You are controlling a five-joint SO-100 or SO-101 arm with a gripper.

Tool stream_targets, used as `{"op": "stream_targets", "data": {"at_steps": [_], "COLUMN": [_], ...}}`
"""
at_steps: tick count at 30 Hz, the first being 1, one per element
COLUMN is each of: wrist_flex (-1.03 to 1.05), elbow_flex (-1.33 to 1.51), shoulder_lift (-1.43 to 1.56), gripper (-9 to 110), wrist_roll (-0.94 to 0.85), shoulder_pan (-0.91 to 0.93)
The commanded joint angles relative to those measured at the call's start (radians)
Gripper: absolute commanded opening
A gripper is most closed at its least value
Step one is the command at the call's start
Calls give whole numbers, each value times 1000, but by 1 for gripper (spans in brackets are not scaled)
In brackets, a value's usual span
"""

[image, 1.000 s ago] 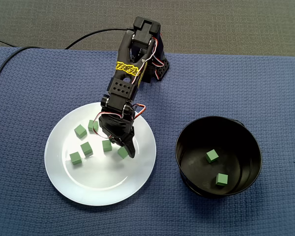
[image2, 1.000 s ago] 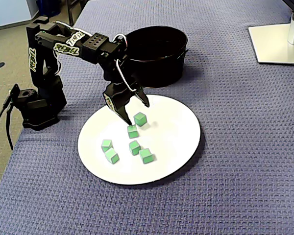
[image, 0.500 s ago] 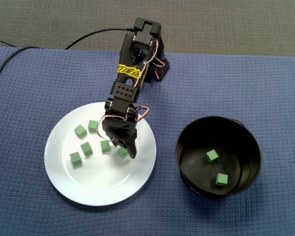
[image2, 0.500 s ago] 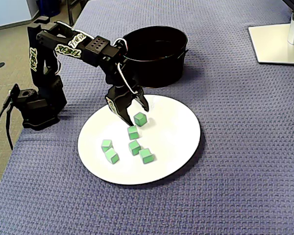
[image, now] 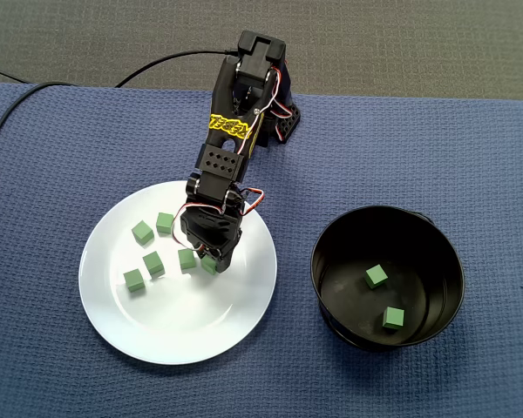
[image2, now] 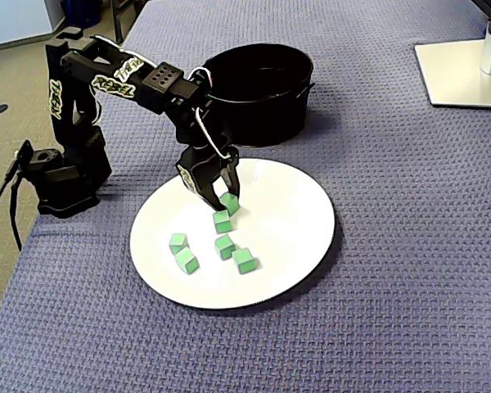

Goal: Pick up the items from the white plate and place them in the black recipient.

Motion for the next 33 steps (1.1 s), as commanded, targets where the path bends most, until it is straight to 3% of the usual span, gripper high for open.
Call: {"op": "stream_targets", "data": {"at_steps": [1,5,9,15,18,21,28,33], "wrist_flex": [147,334,365,298,287,304,324,189], "elbow_flex": [-163,-442,-695,-867,-871,-881,-824,-634], "shoulder_lift": [147,319,517,615,523,347,-17,-176], "gripper": [0,0,0,0,0,0,0,0], "wrist_roll": [95,265,497,772,790,798,807,796], "shoulder_pan": [14,5,-91,-506,-719,-819,-888,-900]}}
